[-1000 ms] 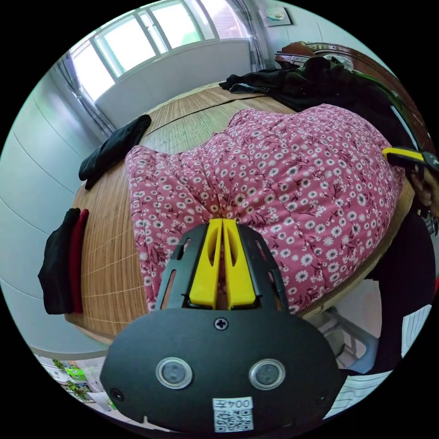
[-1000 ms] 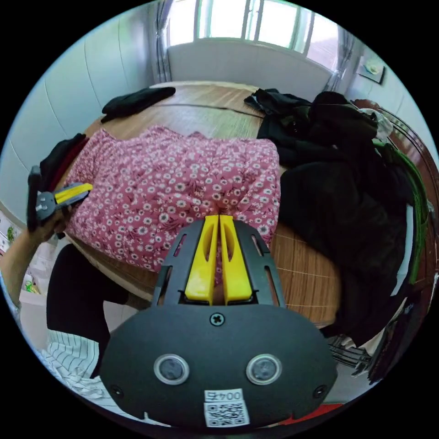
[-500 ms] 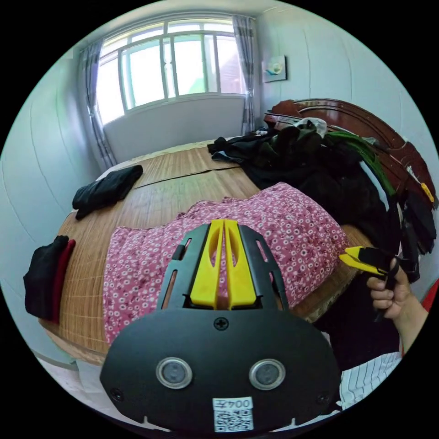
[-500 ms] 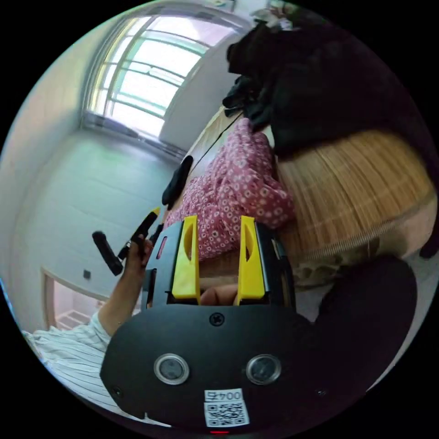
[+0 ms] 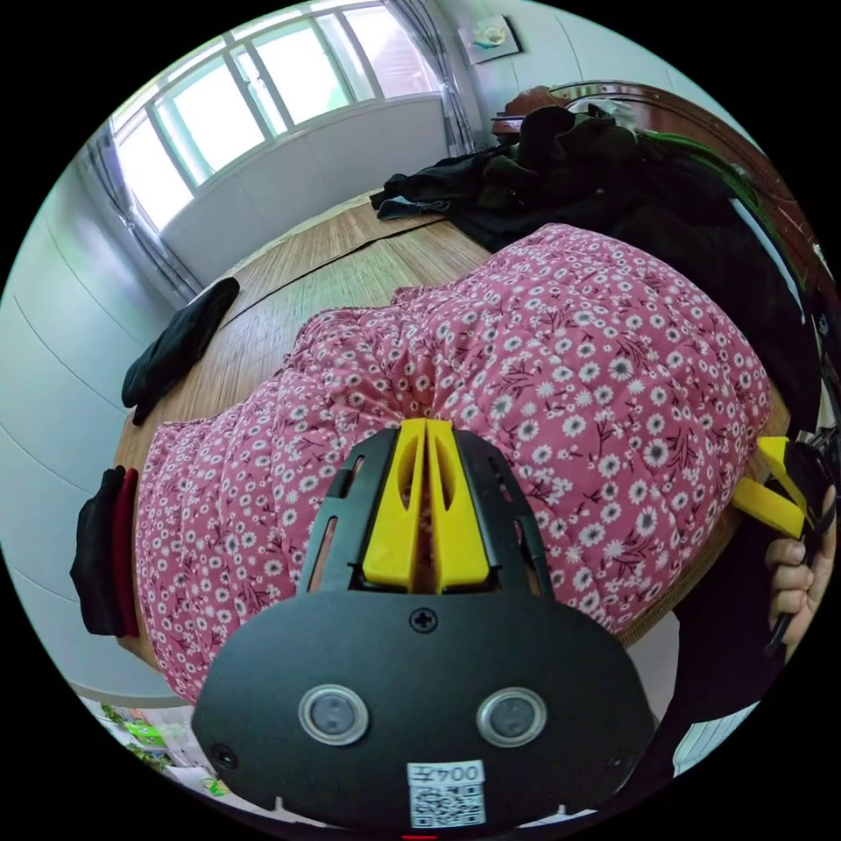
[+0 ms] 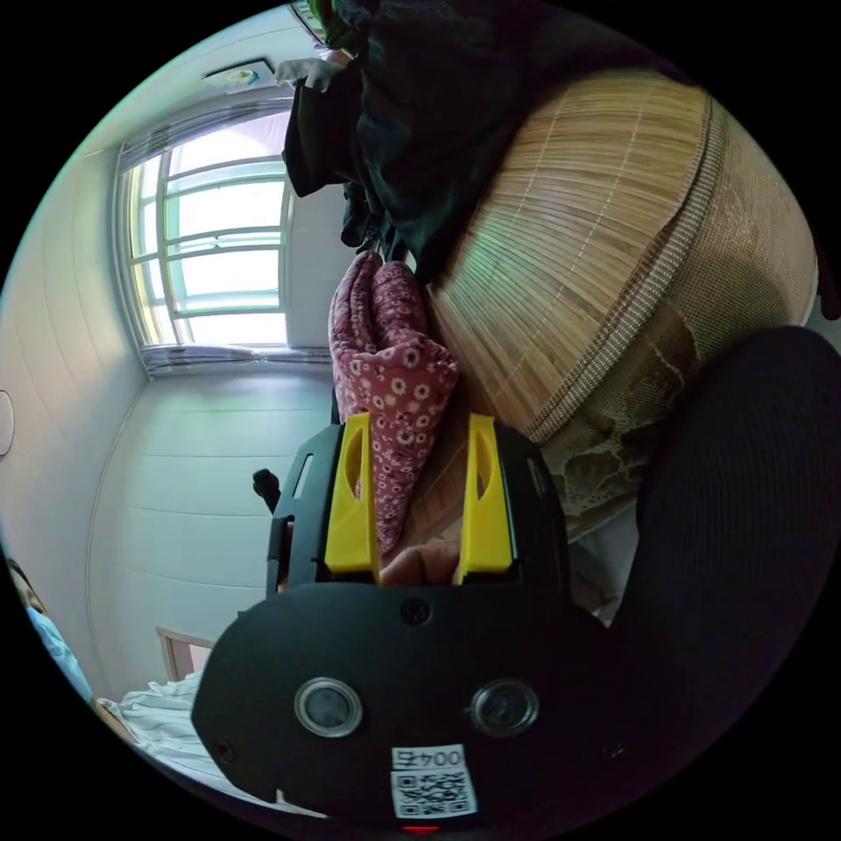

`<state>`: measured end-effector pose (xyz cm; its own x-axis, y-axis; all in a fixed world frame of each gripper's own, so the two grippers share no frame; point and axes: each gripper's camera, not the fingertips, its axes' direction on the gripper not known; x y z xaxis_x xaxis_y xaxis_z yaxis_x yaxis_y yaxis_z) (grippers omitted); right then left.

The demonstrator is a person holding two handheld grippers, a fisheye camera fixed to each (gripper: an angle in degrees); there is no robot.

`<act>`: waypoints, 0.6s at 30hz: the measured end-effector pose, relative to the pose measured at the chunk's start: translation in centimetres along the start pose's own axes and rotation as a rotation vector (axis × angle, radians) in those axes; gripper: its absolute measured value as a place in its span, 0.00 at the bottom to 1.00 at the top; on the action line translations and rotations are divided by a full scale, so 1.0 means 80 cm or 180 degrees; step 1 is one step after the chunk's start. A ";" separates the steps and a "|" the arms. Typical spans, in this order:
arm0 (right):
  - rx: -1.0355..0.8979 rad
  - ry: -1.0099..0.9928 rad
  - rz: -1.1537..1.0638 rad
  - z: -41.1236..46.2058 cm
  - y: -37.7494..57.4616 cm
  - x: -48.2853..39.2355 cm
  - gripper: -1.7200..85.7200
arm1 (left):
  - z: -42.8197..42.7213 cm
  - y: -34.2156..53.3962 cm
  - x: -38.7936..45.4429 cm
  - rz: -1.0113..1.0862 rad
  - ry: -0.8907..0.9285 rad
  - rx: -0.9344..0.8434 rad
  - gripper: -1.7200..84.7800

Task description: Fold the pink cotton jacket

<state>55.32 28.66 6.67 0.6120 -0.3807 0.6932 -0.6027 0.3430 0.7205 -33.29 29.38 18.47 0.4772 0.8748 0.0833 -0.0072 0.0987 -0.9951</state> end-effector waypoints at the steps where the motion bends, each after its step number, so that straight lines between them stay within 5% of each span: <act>1: 0.0013 -0.0006 -0.0059 -0.010 -0.002 -0.010 0.20 | -0.009 -0.002 -0.003 -0.0038 0.0016 0.0024 0.02; 4: 0.0134 0.0317 -0.0598 -0.029 -0.003 -0.053 0.20 | -0.043 -0.004 -0.022 -0.0291 0.0058 0.0177 0.03; 11: -0.0093 0.0015 0.0098 -0.008 -0.039 0.007 0.21 | -0.110 0.014 -0.055 -0.1460 0.0193 0.0572 0.02; 14: 0.0002 -0.0141 0.0233 -0.001 -0.043 0.029 0.21 | -0.061 0.028 -0.062 -0.1714 0.0252 0.0093 0.02; 18: 0.0099 -0.0262 0.0228 0.007 -0.049 0.041 0.21 | -0.049 0.044 -0.075 -0.1859 0.0442 0.0188 0.02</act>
<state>59.37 25.62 6.12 0.5235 -0.4260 0.7379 -0.6598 0.3454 0.6674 -32.71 22.64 14.24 0.5272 0.5982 0.6035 0.2437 0.5740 -0.7818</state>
